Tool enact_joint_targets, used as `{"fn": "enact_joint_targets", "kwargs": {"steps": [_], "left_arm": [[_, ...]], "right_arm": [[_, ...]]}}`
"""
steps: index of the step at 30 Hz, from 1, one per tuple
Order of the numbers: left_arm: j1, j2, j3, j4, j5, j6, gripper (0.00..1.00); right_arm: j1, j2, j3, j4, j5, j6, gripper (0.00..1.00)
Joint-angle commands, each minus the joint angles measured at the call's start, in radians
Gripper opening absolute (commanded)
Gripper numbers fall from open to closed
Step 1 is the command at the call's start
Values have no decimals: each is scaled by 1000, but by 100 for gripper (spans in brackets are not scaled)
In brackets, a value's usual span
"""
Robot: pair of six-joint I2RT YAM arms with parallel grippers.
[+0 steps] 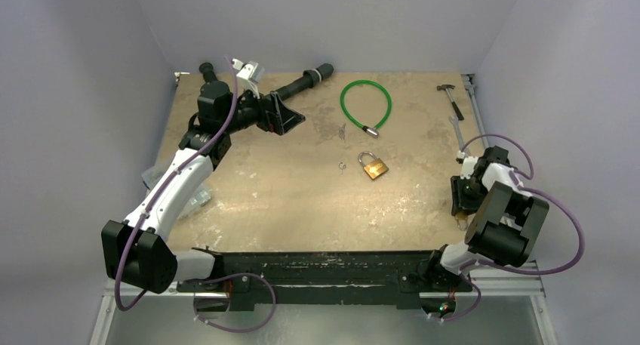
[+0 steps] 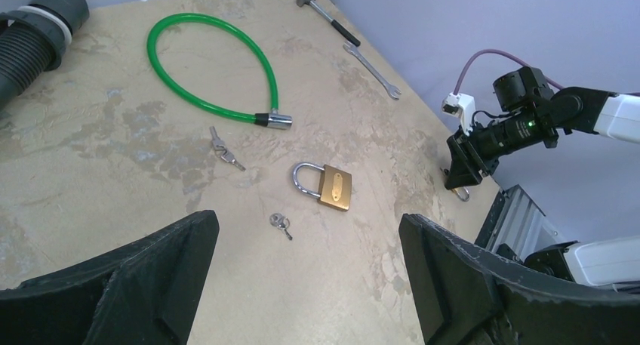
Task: Lock with the key
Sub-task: Pick up the lock from the center of the board, then lock the lock.
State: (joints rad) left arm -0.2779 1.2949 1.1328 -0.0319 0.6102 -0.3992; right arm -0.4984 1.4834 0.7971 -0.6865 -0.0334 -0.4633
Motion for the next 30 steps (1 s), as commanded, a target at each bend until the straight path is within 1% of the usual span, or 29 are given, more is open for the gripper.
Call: {"fn": "enact_joint_targets", "kwargs": {"steps": [1, 4, 6, 8, 10, 13, 16, 18, 20, 22, 24, 27, 30], "left_arm": [[-2, -27, 23, 34, 27, 43, 100], [-2, -21, 27, 35, 31, 49, 100], [-3, -12, 25, 33, 31, 45, 100], [-3, -2, 24, 51, 31, 35, 100], [-3, 8, 20, 75, 34, 28, 100], [-8, 21, 2, 126, 46, 35, 99], [-38, 26, -12, 131, 32, 122, 98], [-75, 25, -23, 135, 12, 175, 97], [-130, 26, -37, 163, -13, 218, 96], [-205, 26, -73, 230, -85, 243, 94], [-273, 44, -99, 311, -155, 215, 91], [-358, 90, -98, 383, -264, 160, 86], [-448, 130, -77, 404, -404, 187, 80]], "right_arm": [[0, -44, 90, 2, -94, -40, 21], [6, -51, 179, -42, -186, 11, 17], [11, -59, 248, -70, -292, 71, 15], [27, -83, 305, -63, -398, 161, 15], [69, -101, 355, -33, -483, 293, 15], [176, -112, 423, 44, -559, 475, 15], [252, -121, 461, 138, -644, 642, 16], [280, -137, 454, 205, -702, 727, 16], [303, -175, 401, 364, -771, 852, 17], [345, -223, 338, 524, -801, 992, 17], [398, -245, 307, 628, -782, 1099, 17], [468, -254, 303, 661, -710, 1194, 16], [520, -247, 323, 627, -641, 1225, 15]]}}
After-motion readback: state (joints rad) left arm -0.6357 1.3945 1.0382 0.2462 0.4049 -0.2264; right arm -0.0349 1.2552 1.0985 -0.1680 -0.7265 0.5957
